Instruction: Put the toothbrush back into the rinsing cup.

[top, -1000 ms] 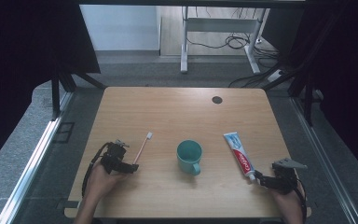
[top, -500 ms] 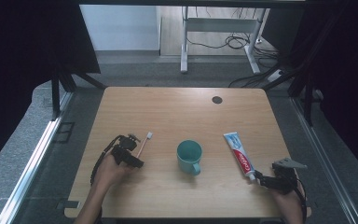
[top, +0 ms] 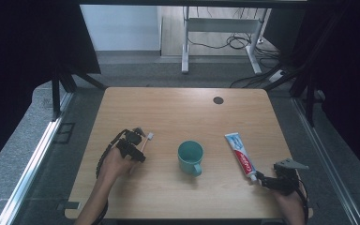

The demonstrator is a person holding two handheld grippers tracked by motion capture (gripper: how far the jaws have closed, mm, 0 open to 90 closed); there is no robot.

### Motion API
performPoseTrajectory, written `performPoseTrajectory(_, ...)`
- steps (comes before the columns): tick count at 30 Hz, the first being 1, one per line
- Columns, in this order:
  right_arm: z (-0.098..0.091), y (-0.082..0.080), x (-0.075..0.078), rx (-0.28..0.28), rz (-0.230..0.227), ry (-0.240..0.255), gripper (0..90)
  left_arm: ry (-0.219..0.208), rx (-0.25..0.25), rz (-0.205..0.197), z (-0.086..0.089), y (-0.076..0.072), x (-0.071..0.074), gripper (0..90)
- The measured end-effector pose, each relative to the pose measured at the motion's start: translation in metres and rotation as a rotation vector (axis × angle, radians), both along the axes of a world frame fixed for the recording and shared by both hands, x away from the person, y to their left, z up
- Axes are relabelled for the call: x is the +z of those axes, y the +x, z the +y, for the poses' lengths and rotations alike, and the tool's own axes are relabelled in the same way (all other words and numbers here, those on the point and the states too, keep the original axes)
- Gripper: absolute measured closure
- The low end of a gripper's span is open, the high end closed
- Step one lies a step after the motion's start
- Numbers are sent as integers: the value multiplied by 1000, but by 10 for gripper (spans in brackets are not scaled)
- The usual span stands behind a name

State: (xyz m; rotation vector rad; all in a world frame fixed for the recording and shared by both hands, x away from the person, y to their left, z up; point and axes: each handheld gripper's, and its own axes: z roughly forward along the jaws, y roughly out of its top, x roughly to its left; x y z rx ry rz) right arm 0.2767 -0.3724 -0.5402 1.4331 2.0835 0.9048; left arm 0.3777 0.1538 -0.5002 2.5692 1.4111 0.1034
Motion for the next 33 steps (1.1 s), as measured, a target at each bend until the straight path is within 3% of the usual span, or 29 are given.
performPoseTrajectory(9,0,0,0,0,0,0,170,27,5,35,-8,11,-1,544)
performPoseTrajectory(23,0,0,0,1,0,1,169,74,41,102,-21,29,0,686)
performPoseTrajectory(33,0,0,0,0,0,2,169,79,65,147,-21,35,0,798)
